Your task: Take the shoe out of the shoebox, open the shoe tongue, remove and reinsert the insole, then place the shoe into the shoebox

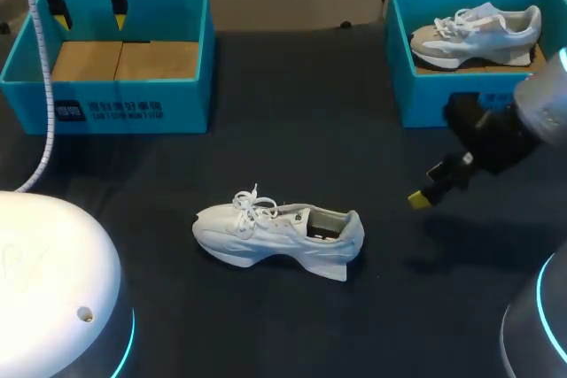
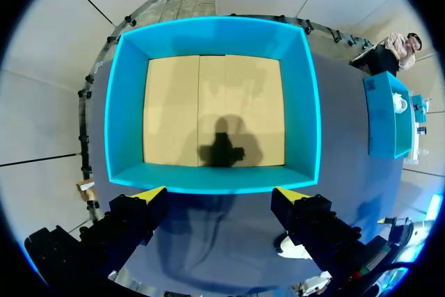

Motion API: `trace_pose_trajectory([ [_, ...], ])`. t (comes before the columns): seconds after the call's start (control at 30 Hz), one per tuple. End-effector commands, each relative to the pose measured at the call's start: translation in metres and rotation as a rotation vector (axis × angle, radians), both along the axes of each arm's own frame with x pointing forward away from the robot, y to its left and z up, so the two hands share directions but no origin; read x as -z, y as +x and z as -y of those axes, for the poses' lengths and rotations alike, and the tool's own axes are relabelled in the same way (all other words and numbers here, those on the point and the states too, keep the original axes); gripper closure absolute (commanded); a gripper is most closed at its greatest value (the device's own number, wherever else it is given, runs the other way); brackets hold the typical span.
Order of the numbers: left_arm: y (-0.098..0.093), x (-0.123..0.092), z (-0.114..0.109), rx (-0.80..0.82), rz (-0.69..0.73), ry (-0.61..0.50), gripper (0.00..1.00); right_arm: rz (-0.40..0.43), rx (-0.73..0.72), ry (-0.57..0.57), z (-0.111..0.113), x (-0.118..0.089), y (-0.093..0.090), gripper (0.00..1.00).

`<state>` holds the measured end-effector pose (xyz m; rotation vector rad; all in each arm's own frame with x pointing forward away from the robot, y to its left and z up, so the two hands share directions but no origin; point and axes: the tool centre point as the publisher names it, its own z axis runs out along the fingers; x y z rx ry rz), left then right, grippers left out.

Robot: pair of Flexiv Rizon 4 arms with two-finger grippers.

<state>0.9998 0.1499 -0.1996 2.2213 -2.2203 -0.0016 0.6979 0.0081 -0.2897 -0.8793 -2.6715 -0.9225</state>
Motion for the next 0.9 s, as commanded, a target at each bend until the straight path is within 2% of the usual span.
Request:
trace_pose_trajectory([
  [0.03,0.000,0.000,0.000,0.000,0.001,0.000,0.00,0.107,-0.165,0.234,0.006,0.005,-0.003,0.00],
  [0.17,0.000,0.000,0.000,0.000,0.001,0.000,0.00,0.182,-0.242,0.263,-0.001,0.015,-0.004,0.00],
  [0.23,0.000,0.000,0.000,0.000,0.001,0.000,0.00,0.179,-0.251,0.258,-0.004,0.025,-0.004,0.00],
  [0.77,0.000,0.000,0.000,0.000,0.001,0.000,0.00,0.179,-0.251,0.258,-0.004,0.025,-0.004,0.00],
  [0.83,0.000,0.000,0.000,0.000,0.001,0.000,0.00,0.279,-0.227,0.336,0.004,0.032,-0.007,0.00],
  [0.9,0.000,0.000,0.000,0.000,0.001,0.000,0.00,0.343,-0.224,0.386,0.009,0.038,-0.011,0.00],
])
